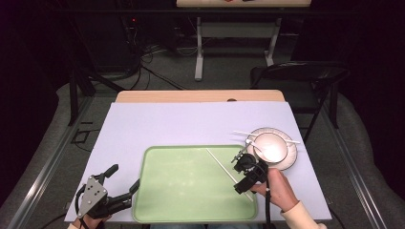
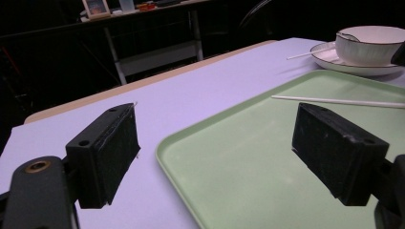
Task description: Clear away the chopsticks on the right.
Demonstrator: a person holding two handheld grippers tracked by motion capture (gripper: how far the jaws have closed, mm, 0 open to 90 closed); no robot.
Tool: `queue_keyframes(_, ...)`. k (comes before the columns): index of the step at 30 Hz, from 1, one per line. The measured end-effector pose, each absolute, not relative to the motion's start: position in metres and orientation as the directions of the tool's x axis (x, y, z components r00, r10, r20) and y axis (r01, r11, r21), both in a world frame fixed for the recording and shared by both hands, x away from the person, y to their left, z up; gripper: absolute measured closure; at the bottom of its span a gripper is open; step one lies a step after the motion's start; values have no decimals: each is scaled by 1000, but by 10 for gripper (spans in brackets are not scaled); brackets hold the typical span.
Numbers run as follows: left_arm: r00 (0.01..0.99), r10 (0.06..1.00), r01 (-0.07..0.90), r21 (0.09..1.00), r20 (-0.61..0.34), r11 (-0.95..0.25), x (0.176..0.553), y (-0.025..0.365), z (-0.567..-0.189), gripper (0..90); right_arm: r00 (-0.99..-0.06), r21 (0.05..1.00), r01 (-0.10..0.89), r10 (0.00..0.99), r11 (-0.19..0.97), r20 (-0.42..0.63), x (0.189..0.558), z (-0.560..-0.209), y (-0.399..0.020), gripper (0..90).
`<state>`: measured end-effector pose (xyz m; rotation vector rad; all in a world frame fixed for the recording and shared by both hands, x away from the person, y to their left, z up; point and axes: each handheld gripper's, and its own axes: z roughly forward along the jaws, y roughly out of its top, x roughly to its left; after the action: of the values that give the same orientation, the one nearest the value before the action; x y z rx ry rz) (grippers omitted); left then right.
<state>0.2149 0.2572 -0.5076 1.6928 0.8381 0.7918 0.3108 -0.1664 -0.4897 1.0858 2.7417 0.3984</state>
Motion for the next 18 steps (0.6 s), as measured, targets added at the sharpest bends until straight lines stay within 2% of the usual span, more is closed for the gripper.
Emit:
queue_keyframes(5,539,836,150,965,104,-217,215,257,-507,158,-761,365,577,644,730,-85,312,-471,-181,55)
queue_keyframes(9,539,836,150,965,103,-215,215,257,-507,158,-778,389,534,616,750,-120,316,-457,-190,8)
queue_keyframes(18,540,835,150,965,103,-216,215,257,-507,158,-762,409,505,615,760,-203,340,-422,-227,0)
